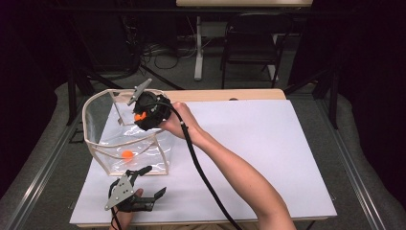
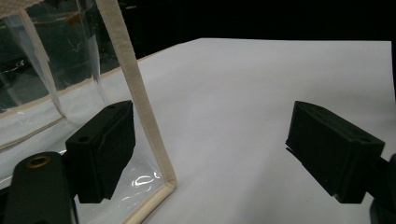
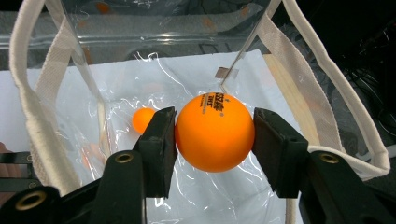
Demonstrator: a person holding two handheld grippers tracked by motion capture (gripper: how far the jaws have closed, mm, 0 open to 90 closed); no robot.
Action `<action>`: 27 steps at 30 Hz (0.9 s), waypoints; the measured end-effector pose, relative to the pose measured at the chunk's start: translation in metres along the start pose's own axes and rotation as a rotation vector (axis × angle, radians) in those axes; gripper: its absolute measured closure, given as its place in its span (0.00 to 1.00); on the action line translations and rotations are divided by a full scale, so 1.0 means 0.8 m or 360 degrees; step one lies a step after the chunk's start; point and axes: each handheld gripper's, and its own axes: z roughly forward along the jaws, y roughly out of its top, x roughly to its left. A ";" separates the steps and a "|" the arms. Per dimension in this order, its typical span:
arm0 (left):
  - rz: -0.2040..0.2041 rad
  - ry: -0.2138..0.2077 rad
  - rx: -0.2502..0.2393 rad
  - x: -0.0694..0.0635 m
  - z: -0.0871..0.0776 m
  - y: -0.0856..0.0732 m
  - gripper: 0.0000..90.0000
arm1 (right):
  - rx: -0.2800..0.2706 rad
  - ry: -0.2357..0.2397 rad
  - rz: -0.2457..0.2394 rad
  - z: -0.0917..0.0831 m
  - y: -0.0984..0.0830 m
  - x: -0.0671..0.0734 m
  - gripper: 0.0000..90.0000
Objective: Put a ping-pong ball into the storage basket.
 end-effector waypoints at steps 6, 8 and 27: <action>0.0000 -0.0001 -0.0002 0.000 -0.001 0.000 0.17 | 0.0039 0.0011 -0.0014 0.008 0.006 0.003 0.56; 0.0000 -0.0004 0.0000 0.000 -0.001 0.000 0.17 | 0.0050 0.0019 -0.0020 0.012 0.007 0.005 0.56; -0.0001 -0.0013 -0.0002 -0.002 0.001 0.001 0.17 | 0.0089 0.0040 -0.0041 0.022 0.015 0.012 0.56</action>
